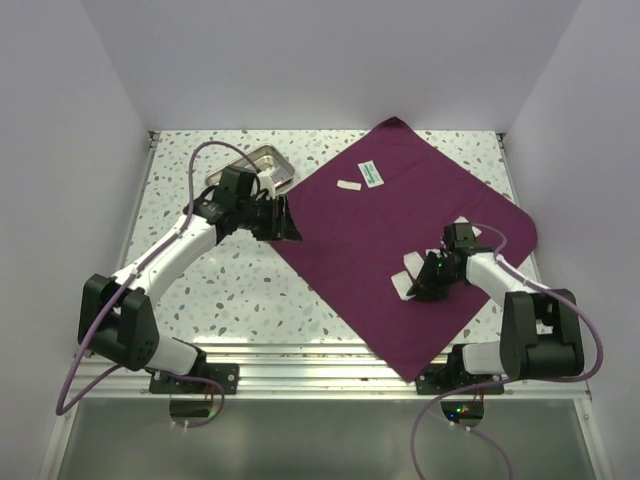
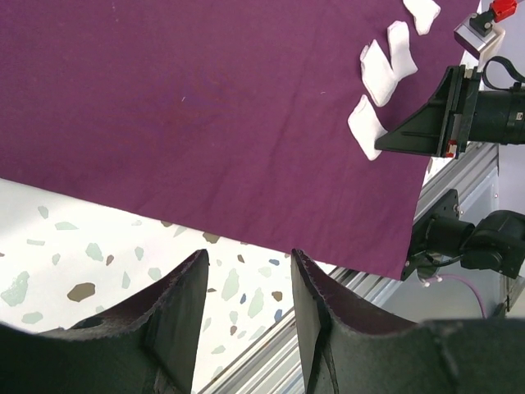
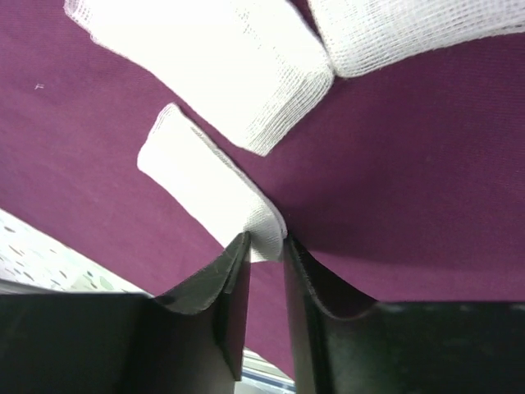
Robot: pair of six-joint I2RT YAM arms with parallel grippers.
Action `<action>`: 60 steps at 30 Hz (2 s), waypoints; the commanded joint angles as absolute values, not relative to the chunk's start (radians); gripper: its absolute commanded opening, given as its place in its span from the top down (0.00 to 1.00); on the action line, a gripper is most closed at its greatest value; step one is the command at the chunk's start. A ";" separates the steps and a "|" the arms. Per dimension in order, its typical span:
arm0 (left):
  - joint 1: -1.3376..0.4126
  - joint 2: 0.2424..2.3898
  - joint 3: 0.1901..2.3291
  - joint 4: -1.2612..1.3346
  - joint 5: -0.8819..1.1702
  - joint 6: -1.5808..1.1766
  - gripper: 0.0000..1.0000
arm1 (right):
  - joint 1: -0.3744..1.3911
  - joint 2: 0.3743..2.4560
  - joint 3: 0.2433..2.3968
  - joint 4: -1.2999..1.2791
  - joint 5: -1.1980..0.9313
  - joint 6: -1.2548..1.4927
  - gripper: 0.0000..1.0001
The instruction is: Prepare the surgical pack
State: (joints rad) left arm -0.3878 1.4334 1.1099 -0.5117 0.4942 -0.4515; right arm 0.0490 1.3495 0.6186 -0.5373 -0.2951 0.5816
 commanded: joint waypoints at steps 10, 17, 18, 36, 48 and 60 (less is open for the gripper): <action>-0.390 1.470 1.152 -0.457 0.532 -0.422 0.52 | 0.044 1.324 0.850 -0.597 -0.413 0.488 1.00; -0.390 1.494 1.161 -0.453 0.546 -0.416 0.52 | 0.040 1.367 0.992 -0.660 -0.400 0.501 1.00; -0.390 1.496 1.163 -0.453 0.548 -0.414 0.52 | 0.037 1.376 0.992 -0.652 -0.400 0.509 1.00; -0.388 1.525 1.169 -0.457 0.561 -0.399 0.52 | -0.061 1.545 1.009 -0.641 -0.459 0.364 1.00; -0.387 1.539 1.172 -0.459 0.568 -0.400 0.52 | -0.067 1.592 1.032 -0.686 -0.462 0.284 1.00; -0.388 1.552 1.181 -0.453 0.575 -0.407 0.52 | -0.067 1.626 1.071 -0.744 -0.391 0.254 1.00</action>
State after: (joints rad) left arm -0.3874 1.5486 1.1419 -0.4858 0.5495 -0.4240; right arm -0.0647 1.6173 1.0790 -0.7273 -0.4088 0.2615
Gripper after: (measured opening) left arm 0.477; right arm 0.010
